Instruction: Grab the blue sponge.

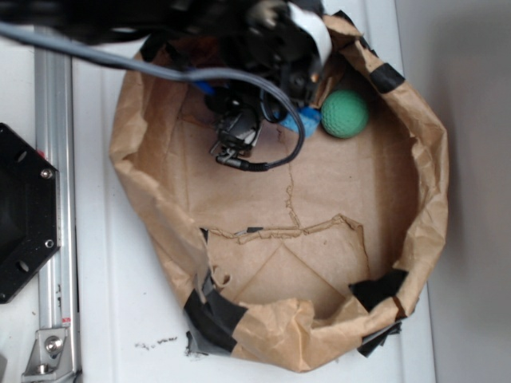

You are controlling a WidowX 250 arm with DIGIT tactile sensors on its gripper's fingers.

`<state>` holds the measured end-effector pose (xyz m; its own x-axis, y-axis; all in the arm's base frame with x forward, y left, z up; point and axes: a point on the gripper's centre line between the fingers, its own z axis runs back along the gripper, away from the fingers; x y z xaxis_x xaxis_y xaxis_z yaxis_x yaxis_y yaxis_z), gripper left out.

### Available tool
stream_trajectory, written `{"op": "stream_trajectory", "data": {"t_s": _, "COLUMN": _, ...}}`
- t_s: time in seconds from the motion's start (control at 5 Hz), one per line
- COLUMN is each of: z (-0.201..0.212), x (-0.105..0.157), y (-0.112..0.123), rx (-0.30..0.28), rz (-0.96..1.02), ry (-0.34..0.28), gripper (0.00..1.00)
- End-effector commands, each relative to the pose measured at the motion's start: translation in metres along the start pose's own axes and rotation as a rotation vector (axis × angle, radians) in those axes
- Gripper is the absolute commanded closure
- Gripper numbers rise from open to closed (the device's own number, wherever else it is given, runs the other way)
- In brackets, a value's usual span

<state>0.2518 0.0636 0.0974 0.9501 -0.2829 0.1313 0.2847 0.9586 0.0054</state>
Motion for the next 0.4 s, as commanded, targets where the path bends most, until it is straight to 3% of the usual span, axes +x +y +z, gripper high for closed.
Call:
{"op": "stream_trajectory", "data": {"t_s": 0.0, "z": 0.0614, "x": 0.0429, "y": -0.0496, "rx": -0.075, "rz": 0.309, "ry": 0.021, "gripper": 1.00}}
{"op": "stream_trajectory", "data": {"t_s": 0.2, "z": 0.0554, "x": 0.0501, "y": -0.0594, "rx": -0.042, "rz": 0.339, "ry": 0.054, "gripper": 1.00}}
